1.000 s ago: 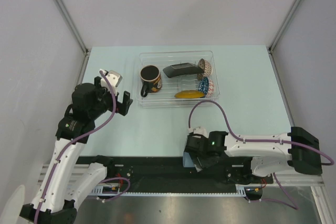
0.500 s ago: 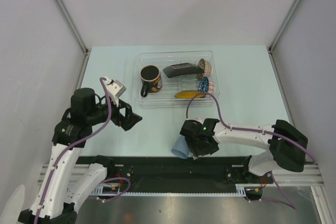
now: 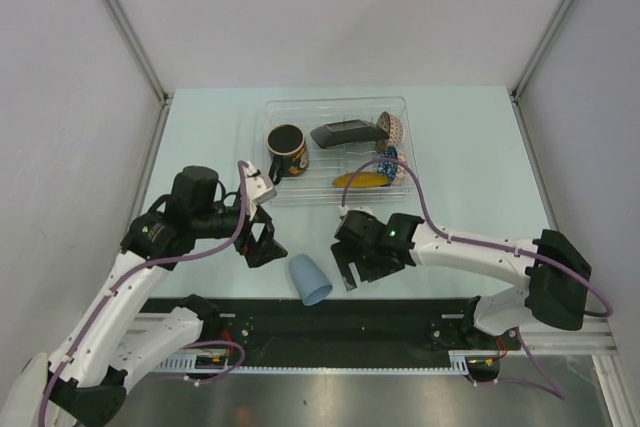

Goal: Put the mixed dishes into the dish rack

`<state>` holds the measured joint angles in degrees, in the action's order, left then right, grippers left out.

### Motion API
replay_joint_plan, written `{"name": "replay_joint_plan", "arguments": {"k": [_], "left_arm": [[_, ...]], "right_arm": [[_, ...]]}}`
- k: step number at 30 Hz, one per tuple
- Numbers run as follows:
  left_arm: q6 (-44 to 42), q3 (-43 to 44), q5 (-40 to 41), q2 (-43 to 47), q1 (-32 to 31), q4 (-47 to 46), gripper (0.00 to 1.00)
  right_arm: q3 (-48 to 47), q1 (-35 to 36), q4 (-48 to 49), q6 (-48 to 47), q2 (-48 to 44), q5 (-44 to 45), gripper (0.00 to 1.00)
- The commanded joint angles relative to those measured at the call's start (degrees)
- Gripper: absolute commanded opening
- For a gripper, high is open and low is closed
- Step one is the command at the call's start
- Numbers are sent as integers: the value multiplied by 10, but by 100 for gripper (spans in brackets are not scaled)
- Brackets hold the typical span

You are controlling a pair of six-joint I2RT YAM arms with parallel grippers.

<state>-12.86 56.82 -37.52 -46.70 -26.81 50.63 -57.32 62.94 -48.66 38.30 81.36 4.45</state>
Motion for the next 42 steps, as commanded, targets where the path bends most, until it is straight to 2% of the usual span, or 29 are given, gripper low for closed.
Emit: {"name": "replay_joint_plan", "arguments": {"k": [1,2,5,7,11,16,20,23,24,25,27,29,30,31,33,34,37,42], "left_arm": [[-73,-6,64,8,-5,2,100],[-76,-14,70,9,-4,-4,100],[-70,-29,81,3,-4,-24,100],[-68,-24,89,-1,-4,-33,100],[-89,11,130,-12,-4,-1,100],[-59,28,130,3,3,4,100],[-58,30,118,18,44,0,100],[-66,52,105,13,74,17,100],[-71,59,103,7,82,22,100],[-76,72,104,7,91,31,99],[-101,81,125,4,98,41,100],[-127,84,142,6,110,43,100],[-135,82,154,5,117,43,100],[-141,82,157,1,131,44,100],[-155,83,153,-3,142,45,100],[-155,82,152,-7,150,40,100],[-154,81,151,-8,152,29,100],[-154,90,155,-7,152,26,100]], "right_arm": [[-24,102,23,-53,-38,84,99],[-24,123,21,-70,-42,144,100],[-22,197,16,-139,-38,225,100],[-17,223,33,-183,-34,234,100],[16,232,97,-257,-60,189,100],[69,221,259,-349,-116,114,100],[78,215,309,-439,-99,82,100],[78,198,348,-449,-82,40,100],[76,174,357,-442,-76,22,99],[71,159,364,-430,-74,-39,98],[59,100,371,-369,-71,-107,96],[44,56,384,-324,-88,-198,90],[40,-5,392,-241,-95,-240,88],[38,-36,404,-192,-97,-341,84],[38,-78,418,-76,-90,-405,81],[38,-88,409,-59,-88,-448,84],[43,-57,409,-7,-86,-481,90],[84,-23,458,90,-55,-531,89]]}}
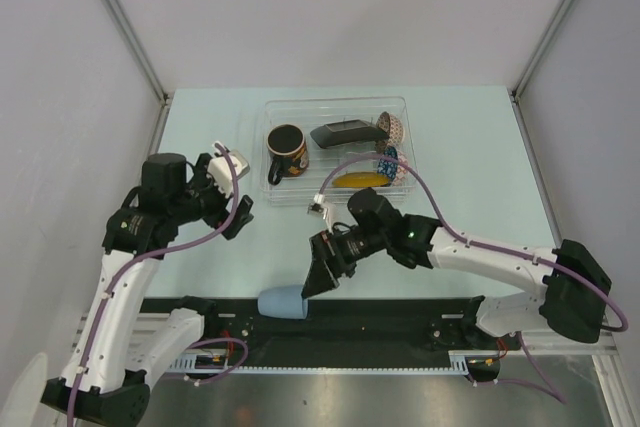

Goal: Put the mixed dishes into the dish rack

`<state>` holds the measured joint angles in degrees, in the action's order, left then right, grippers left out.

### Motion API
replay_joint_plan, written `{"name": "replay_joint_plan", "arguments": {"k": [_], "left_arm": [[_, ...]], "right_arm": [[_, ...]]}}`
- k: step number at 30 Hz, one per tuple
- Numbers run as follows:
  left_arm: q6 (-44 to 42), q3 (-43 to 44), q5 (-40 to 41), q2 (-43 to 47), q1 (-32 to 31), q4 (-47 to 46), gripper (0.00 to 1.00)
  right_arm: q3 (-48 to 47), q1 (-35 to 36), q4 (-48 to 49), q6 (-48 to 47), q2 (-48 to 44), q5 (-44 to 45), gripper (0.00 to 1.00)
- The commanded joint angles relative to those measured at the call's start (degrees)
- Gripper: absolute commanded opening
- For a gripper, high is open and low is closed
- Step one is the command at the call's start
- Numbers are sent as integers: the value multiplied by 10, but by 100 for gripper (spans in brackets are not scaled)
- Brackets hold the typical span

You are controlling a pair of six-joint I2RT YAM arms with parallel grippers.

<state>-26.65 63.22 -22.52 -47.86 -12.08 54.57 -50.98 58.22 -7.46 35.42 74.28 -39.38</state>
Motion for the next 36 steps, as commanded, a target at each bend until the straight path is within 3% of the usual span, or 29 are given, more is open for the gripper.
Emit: {"name": "replay_joint_plan", "arguments": {"k": [1,8,15,25,29,34,36], "left_arm": [[-21,27,9,8,5,-10,100],[-24,43,20,56,5,18,99],[-23,87,38,72,5,45,100],[-25,128,50,82,5,66,100],[-37,125,58,88,5,70,100],[-40,125,64,89,5,68,100],[-42,122,64,92,5,67,100]], "right_arm": [[29,30,64,147,16,-91,89],[51,33,68,191,53,-44,92],[51,24,263,249,185,-29,90],[51,11,349,281,268,-46,92],[51,8,431,318,308,-59,89],[45,1,459,332,329,-51,85],[40,-1,460,331,333,-48,79]]}}
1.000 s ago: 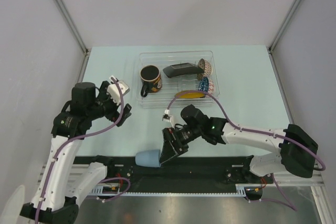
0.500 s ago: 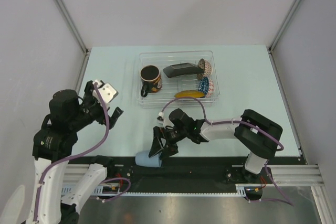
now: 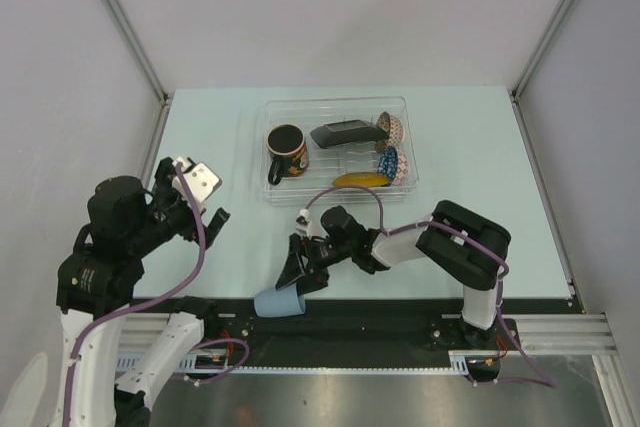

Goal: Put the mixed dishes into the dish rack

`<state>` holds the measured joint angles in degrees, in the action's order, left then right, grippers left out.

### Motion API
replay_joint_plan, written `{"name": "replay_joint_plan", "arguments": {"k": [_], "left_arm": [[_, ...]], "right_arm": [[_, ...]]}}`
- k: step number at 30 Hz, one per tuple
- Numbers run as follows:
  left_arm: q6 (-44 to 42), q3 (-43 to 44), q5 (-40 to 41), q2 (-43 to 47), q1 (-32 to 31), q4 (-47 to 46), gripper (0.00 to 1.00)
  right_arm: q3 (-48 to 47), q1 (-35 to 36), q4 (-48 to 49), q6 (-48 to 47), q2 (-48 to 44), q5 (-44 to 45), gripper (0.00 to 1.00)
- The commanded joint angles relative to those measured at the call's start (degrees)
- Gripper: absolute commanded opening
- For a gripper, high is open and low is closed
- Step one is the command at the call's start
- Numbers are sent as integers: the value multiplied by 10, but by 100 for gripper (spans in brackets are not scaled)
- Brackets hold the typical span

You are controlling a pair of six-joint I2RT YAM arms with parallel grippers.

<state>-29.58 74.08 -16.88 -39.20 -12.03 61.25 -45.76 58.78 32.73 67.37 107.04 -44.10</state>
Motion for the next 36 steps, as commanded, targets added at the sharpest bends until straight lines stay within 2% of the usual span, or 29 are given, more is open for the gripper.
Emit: {"name": "replay_joint_plan", "arguments": {"k": [1,3,4,5,11,14,17,18,20,25,29,36], "left_arm": [[-14,9,9,6,4,-1,100],[-18,5,12,9,4,-3,100],[-21,5,14,8,4,-3,100],[-21,5,15,8,4,-3,100],[-25,7,21,9,4,-3,100],[-25,6,24,11,4,-4,100],[-25,4,27,12,4,-3,100],[-23,3,27,12,4,-4,100],[-20,0,30,13,4,-6,100],[22,-4,47,13,4,-40,100],[93,16,64,7,4,-94,100],[268,57,-51,-32,4,-159,100]], "right_arm": [[-14,-7,62,11,8,2,68],[-24,-7,71,14,18,-3,58],[-26,-6,75,17,30,-7,50],[-28,-3,82,21,35,-10,47],[-37,-1,86,26,53,-15,44],[-44,0,87,26,62,-21,33],[-51,2,87,27,69,-27,17],[-53,2,84,25,69,-27,8],[-53,1,80,21,63,-27,0],[-53,-10,44,-12,5,-17,0],[-53,-24,32,-8,-94,-20,0],[-53,-74,126,74,-241,-20,0]]}}
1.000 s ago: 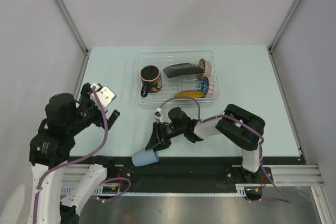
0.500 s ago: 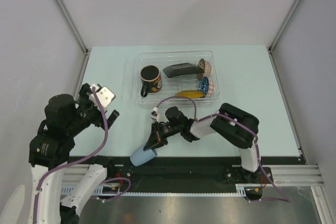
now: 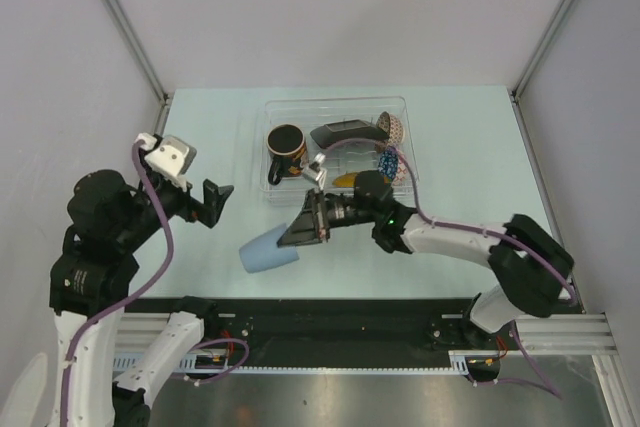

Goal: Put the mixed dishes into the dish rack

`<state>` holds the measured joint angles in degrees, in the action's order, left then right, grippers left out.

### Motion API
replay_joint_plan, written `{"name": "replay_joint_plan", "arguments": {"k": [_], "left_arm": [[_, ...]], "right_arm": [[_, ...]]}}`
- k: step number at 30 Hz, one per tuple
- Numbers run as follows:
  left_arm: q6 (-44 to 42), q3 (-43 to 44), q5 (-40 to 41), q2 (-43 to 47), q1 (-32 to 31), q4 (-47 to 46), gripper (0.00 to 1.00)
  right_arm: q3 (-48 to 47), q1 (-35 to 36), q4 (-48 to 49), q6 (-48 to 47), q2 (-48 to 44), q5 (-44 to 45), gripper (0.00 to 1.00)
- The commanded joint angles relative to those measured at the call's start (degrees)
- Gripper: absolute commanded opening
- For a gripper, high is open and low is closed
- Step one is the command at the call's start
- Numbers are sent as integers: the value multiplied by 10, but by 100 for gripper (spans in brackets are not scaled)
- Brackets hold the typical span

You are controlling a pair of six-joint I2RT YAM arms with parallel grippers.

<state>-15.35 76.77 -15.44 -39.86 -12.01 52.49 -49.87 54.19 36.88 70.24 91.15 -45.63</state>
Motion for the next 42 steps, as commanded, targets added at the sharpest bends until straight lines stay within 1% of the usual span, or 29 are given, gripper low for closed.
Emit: {"name": "replay_joint_plan", "arguments": {"k": [1,2,3,4,5,6,7,9,10,11,13,14,17,20,24,27,34,42], "left_arm": [[142,31,-95,-33,4,-77,100],[180,29,-107,-43,4,-98,100],[197,29,-125,-49,4,-110,100],[215,27,-161,-53,4,-123,100],[252,17,-184,-55,4,-156,99],[270,12,-202,-60,4,-173,100],[285,7,-239,-64,4,-188,100],[320,-7,-266,-76,8,-225,100],[329,-13,-285,-80,15,-237,100],[354,-28,-322,-84,34,-264,100],[386,-45,-363,-98,57,-296,100],[420,-63,-401,-102,76,-330,100],[457,-83,-440,-116,90,-380,100],[464,-94,-457,-117,91,-395,100],[489,-124,-495,-117,91,-428,100],[484,-142,-502,-112,91,-424,100],[513,-185,-535,-95,83,-439,100],[511,-209,-527,-84,64,-437,100]], "right_arm": [[-12,-46,86,50,-96,-4,0],[-12,-53,87,53,-110,-4,0],[-12,-59,88,53,-127,-6,0],[-12,-65,92,55,-133,-6,0],[-11,-72,102,61,-136,-9,0],[-11,-75,114,69,-137,-10,0],[-11,-79,129,79,-133,-13,0],[-9,-91,181,120,-122,-14,0],[-9,-95,200,132,-112,-17,0],[-9,-104,229,147,-107,-17,0],[-8,-112,250,173,-99,-19,0],[-9,-115,266,178,-91,-21,0],[-9,-127,300,202,-78,-23,0],[-9,-138,335,229,-70,-18,0],[-9,-149,354,241,-58,-15,0],[-9,-152,399,271,-43,-8,0],[-13,-153,426,272,-27,10,0],[-26,-148,448,277,-8,26,0]]}}
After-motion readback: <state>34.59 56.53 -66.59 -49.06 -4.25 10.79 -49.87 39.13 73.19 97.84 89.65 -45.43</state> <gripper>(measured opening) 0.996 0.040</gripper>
